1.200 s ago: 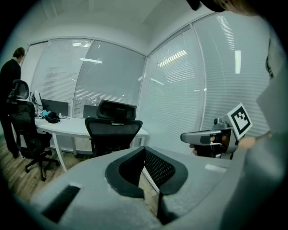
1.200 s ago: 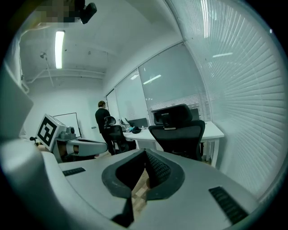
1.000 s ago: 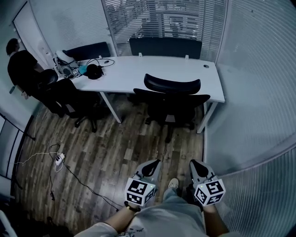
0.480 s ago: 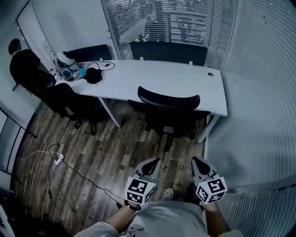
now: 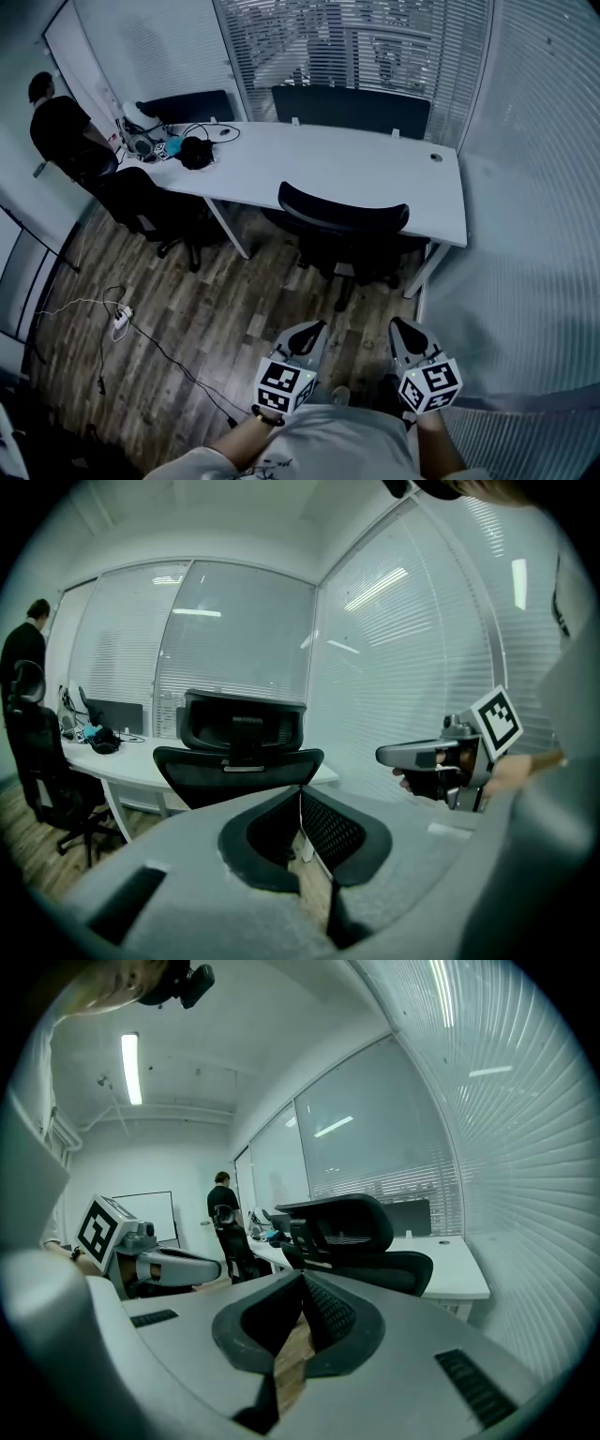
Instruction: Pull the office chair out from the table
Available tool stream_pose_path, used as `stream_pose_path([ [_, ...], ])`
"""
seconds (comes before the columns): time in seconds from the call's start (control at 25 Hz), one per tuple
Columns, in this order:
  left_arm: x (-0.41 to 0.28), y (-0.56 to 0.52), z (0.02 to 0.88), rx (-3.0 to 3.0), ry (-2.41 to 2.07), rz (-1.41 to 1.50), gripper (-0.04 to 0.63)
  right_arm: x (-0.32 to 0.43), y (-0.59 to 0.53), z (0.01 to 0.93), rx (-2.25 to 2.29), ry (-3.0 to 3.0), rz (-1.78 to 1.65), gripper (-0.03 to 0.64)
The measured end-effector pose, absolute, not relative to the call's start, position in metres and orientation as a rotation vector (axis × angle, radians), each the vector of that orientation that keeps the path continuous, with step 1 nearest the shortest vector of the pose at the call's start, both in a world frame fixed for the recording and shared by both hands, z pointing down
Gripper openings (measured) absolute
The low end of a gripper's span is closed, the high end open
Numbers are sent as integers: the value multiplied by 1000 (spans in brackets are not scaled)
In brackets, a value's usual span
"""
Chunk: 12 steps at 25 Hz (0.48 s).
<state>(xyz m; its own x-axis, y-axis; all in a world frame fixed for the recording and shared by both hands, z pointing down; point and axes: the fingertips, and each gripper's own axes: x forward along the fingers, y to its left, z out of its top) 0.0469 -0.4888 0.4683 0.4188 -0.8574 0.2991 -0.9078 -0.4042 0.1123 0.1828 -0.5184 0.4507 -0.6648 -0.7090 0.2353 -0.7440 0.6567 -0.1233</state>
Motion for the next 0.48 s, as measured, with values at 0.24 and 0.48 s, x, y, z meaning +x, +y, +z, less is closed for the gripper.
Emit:
stream_pose_path([
  [0.24, 44, -493, 472, 2411, -1533, 299, 12, 184, -528, 446, 1212, -2709, 288, 7],
  [0.48, 40, -511, 471, 2420, -1540, 309, 12, 188, -547, 446, 1244, -2699, 288, 8],
])
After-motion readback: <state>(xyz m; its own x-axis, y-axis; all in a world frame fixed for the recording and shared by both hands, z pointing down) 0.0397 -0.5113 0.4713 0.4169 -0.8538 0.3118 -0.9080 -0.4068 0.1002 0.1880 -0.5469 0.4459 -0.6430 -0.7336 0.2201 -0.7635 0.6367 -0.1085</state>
